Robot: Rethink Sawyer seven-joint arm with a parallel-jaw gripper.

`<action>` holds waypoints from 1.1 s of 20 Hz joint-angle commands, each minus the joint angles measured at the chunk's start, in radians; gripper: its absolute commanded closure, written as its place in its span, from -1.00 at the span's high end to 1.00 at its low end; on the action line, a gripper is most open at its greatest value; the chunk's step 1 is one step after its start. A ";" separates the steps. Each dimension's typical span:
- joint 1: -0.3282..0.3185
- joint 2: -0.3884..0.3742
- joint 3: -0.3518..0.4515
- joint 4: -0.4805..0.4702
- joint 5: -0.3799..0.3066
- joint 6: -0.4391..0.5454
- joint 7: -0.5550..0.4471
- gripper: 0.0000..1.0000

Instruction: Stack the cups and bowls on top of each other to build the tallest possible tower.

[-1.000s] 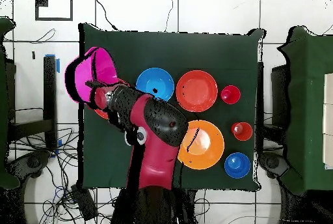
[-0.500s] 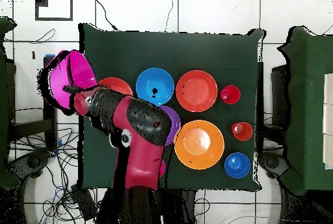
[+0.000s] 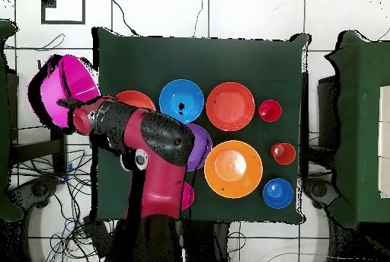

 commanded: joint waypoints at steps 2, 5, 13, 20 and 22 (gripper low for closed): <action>0.006 0.053 0.048 -0.060 0.036 0.072 -0.258 -1.00; 0.005 0.059 0.045 -0.070 0.031 0.076 -0.263 -1.00; -0.035 0.129 0.028 -0.084 -0.030 0.053 -0.254 -1.00; -0.075 0.191 0.000 -0.070 -0.055 0.040 -0.293 -1.00; -0.089 0.209 0.001 -0.078 -0.070 0.043 -0.305 -1.00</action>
